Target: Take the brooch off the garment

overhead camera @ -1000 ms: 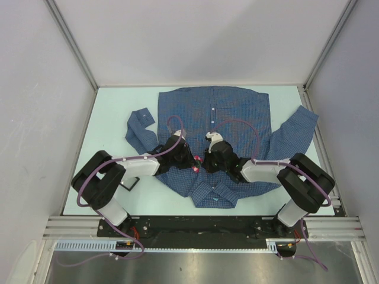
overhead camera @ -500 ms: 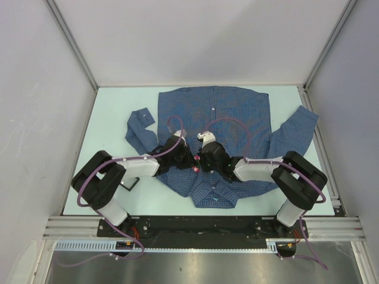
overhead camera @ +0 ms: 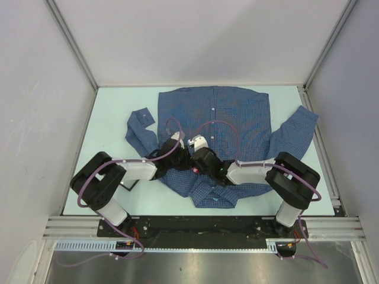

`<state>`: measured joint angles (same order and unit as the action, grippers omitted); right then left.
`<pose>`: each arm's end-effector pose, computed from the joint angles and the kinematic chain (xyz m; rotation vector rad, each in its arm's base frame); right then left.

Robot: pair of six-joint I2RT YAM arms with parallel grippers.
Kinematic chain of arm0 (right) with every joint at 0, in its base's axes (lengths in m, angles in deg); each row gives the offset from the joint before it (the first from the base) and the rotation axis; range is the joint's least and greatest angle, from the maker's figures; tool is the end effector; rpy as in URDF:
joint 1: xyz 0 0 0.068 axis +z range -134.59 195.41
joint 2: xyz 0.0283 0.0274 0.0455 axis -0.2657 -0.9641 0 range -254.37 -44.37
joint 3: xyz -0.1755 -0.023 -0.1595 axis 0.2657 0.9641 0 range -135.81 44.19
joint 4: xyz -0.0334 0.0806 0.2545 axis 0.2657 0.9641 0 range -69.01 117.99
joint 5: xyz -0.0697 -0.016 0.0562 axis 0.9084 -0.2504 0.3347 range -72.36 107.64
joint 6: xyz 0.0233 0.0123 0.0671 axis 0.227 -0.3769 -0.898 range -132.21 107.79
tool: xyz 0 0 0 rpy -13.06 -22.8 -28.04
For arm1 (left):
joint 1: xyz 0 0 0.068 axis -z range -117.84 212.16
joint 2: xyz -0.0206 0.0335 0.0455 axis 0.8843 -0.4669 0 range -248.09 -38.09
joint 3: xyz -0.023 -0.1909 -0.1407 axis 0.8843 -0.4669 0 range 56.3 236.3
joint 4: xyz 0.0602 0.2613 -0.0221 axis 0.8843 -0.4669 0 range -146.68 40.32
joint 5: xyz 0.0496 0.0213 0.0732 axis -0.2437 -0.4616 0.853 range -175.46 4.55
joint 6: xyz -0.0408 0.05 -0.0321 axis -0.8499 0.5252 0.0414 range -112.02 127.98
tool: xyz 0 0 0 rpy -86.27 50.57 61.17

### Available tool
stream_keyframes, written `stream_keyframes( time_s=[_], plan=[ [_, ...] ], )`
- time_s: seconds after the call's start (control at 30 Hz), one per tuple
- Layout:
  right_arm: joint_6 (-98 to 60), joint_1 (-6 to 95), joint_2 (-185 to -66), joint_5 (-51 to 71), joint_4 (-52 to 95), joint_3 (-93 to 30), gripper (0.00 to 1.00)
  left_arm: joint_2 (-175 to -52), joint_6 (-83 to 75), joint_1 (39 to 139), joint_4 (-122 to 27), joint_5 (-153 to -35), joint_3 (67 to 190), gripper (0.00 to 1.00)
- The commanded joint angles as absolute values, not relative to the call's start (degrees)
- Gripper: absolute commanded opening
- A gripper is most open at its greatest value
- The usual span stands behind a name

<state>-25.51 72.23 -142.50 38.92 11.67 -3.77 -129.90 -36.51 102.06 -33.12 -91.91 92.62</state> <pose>0.2143 0.2882 0.0986 -0.6485 2.1411 0.2429 0.2440 -0.2128 0.0832 -0.0319 2.4106 -0.8738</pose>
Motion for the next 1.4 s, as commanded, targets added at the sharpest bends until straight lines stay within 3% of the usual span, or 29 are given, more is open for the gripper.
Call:
stream_keyframes(
  time_s=[0.0, 0.43, 0.73, 0.97, 1.17, 1.37],
  plan=[
    [-22.1, 76.1, -145.6, 35.4, 8.6, -6.5, 0.0, -128.4, -34.4, 103.1, -26.6, -99.0, 91.3, 0.0],
    [-11.0, 81.0, -147.7, 32.1, 5.4, -6.2, 0.0, -125.5, -33.0, 103.1, -13.9, -106.7, 85.6, 0.0],
    [-22.1, 75.5, -139.1, 39.6, 9.0, -3.2, 0.0, -123.5, -35.1, 103.1, -24.9, -100.6, 86.8, 0.0],
    [-30.6, 67.4, -130.4, 31.4, 8.0, 3.0, 0.0, -122.3, -34.3, 103.1, -34.0, -98.1, 89.1, 0.0],
    [-31.5, 66.7, -129.6, 30.0, 7.9, 4.5, 0.0, -122.2, -34.0, 103.1, -35.2, -97.6, 89.2, 0.0],
    [-33.3, 65.2, -130.0, 27.7, 7.1, 5.4, 0.09, -122.7, -32.7, 103.4, -40.0, -95.6, 92.2, 0.0]
  ],
)
